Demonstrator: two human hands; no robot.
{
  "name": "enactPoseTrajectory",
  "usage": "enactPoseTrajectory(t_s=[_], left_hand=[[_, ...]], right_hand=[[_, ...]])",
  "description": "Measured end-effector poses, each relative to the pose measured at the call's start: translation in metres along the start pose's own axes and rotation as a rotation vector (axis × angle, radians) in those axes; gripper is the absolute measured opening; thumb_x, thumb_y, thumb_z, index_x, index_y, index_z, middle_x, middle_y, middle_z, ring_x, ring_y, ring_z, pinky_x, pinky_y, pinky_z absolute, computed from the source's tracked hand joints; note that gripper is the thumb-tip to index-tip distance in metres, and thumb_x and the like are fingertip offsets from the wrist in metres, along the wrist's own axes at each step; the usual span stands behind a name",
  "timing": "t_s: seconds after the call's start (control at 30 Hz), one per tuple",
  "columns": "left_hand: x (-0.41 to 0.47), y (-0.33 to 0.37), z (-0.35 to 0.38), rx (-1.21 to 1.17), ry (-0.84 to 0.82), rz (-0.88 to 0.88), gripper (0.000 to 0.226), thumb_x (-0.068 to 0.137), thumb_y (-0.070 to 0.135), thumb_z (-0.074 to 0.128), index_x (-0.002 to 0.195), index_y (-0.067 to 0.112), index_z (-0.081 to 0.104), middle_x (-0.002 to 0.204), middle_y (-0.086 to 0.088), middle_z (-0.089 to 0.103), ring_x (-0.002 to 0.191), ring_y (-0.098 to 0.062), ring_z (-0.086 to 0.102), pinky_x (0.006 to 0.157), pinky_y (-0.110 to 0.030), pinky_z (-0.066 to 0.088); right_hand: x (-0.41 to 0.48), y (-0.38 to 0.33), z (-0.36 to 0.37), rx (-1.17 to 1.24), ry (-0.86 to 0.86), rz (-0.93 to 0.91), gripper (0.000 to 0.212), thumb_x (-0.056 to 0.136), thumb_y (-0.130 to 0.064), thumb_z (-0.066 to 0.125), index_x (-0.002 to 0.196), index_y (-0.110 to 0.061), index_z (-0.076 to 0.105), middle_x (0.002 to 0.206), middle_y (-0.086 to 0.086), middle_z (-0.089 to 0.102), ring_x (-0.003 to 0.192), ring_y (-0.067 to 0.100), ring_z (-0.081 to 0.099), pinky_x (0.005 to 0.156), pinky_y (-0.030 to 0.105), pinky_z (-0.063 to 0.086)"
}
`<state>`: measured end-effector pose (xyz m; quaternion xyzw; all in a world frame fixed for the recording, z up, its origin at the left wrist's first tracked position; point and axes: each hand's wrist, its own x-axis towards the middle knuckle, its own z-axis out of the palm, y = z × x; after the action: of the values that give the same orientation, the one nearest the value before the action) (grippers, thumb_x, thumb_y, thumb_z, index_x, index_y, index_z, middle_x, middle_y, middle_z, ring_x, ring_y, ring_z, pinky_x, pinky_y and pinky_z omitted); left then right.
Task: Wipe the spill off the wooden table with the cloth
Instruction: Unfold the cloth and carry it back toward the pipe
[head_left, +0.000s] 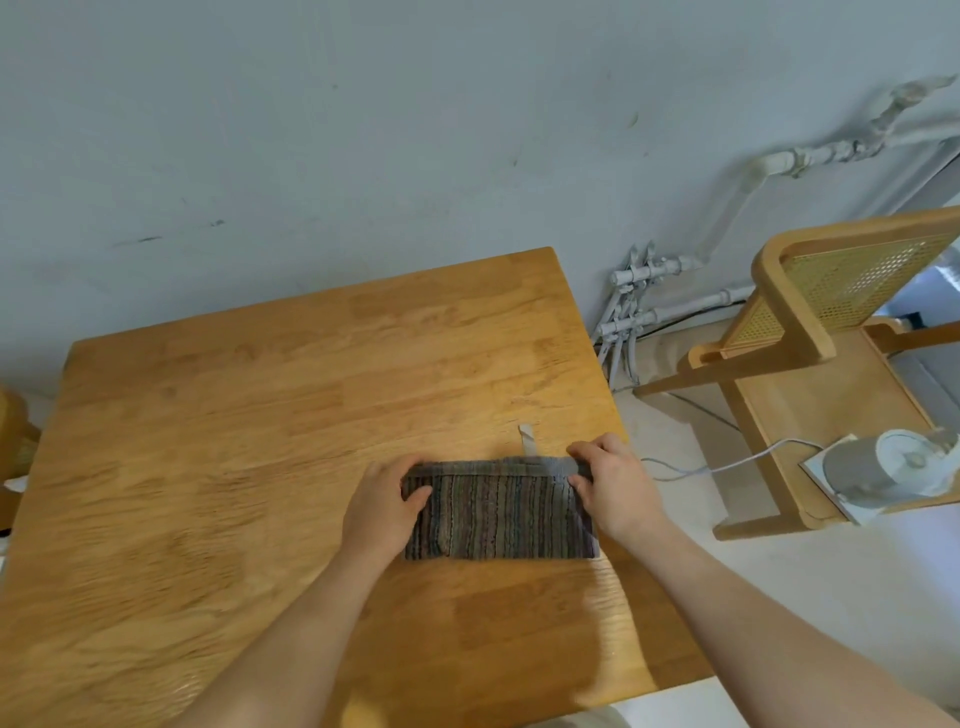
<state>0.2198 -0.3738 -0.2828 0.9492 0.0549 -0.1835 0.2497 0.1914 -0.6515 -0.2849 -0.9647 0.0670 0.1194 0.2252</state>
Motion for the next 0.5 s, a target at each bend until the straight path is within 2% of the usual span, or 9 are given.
enactPoseTrajectory(t_s=[0.07,0.13,0.2,0.3,0.37,0.43,0.5], left_hand=[[-0.001,0.007,-0.001,0.026,0.02,-0.023,0.028,0.091,0.034,0.059,0.119,0.035,0.057,0.107,0.007,0.047,0.099,-0.013,0.05,0.076,-0.024,0.039],[-0.003,0.013,-0.001,0.031,0.028,-0.033,0.01,0.089,0.029,0.063,0.099,0.031,0.061,0.101,0.007,0.047,0.099,-0.014,0.051,0.073,-0.024,0.039],[-0.007,0.016,-0.004,-0.108,0.021,-0.053,0.009,0.085,0.023,0.067,0.083,0.026,0.059,0.096,0.008,0.055,0.095,-0.015,0.055,0.067,-0.023,0.038],[-0.02,0.017,-0.021,-0.453,-0.047,-0.087,0.016,0.081,0.019,0.073,0.09,0.023,0.06,0.08,0.009,0.061,0.079,-0.01,0.059,0.063,-0.024,0.04],[-0.032,0.021,-0.034,-0.659,-0.129,-0.068,0.024,0.081,0.017,0.073,0.101,0.023,0.061,0.069,0.01,0.066,0.069,-0.008,0.063,0.071,-0.027,0.048],[-0.041,0.031,-0.042,-0.891,-0.18,-0.081,0.028,0.084,0.011,0.07,0.11,0.016,0.063,0.081,0.003,0.074,0.078,-0.013,0.07,0.076,-0.031,0.053],[-0.05,0.047,-0.046,-0.991,-0.182,-0.046,0.029,0.088,0.009,0.064,0.115,0.016,0.06,0.089,-0.004,0.075,0.084,-0.018,0.071,0.077,-0.034,0.054]], right_hand=[[-0.001,0.0,-0.003,-0.009,-0.003,-0.014,0.019,0.09,-0.022,0.065,0.109,-0.016,0.066,0.104,0.004,0.054,0.105,0.027,0.053,0.088,0.038,0.047],[-0.004,-0.002,-0.008,0.005,-0.02,-0.027,0.009,0.089,-0.019,0.065,0.098,-0.018,0.063,0.1,0.003,0.055,0.099,0.026,0.054,0.084,0.038,0.049],[-0.01,-0.003,-0.016,0.065,-0.046,-0.02,0.012,0.088,-0.015,0.065,0.087,-0.023,0.056,0.091,0.001,0.059,0.089,0.026,0.057,0.076,0.039,0.05],[-0.021,-0.002,-0.036,0.183,-0.061,0.038,0.021,0.087,-0.012,0.067,0.081,-0.024,0.052,0.08,-0.003,0.061,0.076,0.02,0.057,0.066,0.032,0.047],[-0.032,0.002,-0.052,0.372,-0.054,0.136,0.019,0.087,-0.008,0.068,0.08,-0.02,0.055,0.077,-0.001,0.061,0.07,0.016,0.058,0.061,0.027,0.046],[-0.046,0.006,-0.069,0.702,-0.049,0.256,0.012,0.089,-0.003,0.066,0.083,-0.011,0.059,0.077,0.007,0.061,0.064,0.018,0.061,0.055,0.027,0.05],[-0.059,0.01,-0.087,0.926,-0.038,0.321,0.01,0.091,-0.003,0.064,0.084,-0.009,0.06,0.072,0.007,0.06,0.06,0.014,0.059,0.052,0.024,0.049]])
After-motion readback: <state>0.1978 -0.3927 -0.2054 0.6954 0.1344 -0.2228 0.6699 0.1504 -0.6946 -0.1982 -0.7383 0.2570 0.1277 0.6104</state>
